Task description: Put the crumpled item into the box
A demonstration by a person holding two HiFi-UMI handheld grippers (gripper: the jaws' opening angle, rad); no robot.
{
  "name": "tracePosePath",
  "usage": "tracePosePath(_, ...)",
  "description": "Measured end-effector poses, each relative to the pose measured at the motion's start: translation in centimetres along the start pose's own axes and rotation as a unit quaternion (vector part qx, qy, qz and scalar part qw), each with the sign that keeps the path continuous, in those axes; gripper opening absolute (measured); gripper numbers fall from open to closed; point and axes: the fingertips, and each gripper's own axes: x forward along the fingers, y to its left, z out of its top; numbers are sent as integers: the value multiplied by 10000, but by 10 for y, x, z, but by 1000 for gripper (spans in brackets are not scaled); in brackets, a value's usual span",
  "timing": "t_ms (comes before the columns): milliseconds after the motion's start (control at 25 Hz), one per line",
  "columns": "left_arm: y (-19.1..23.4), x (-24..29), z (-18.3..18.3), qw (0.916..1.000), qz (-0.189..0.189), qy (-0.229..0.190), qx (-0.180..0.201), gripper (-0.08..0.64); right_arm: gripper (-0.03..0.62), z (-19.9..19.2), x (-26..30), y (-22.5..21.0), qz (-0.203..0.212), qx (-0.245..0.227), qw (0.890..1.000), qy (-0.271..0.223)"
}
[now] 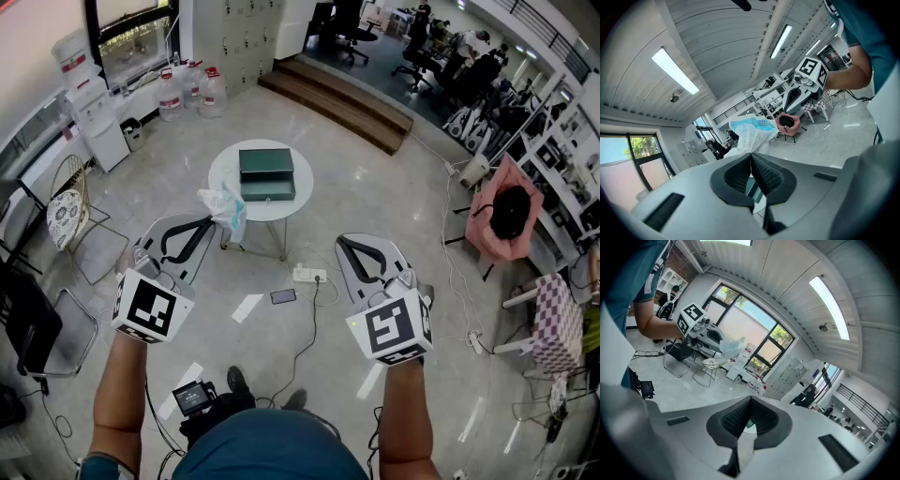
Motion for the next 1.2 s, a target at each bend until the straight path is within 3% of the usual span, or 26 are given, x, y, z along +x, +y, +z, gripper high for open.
tracePosePath(320,6,12,-11,9999,-46,-126,77,20,38,-5,20,3,1,24,10000,-45)
tracePosePath(720,46,19,-32,9995,-115,-283,56,20,40,19,60,-2,-57,195,9997,-106)
tracePosePath(1200,72,55,-64,10000,64,58,-50,20,40,19,128,-31,215,126,9988,-410)
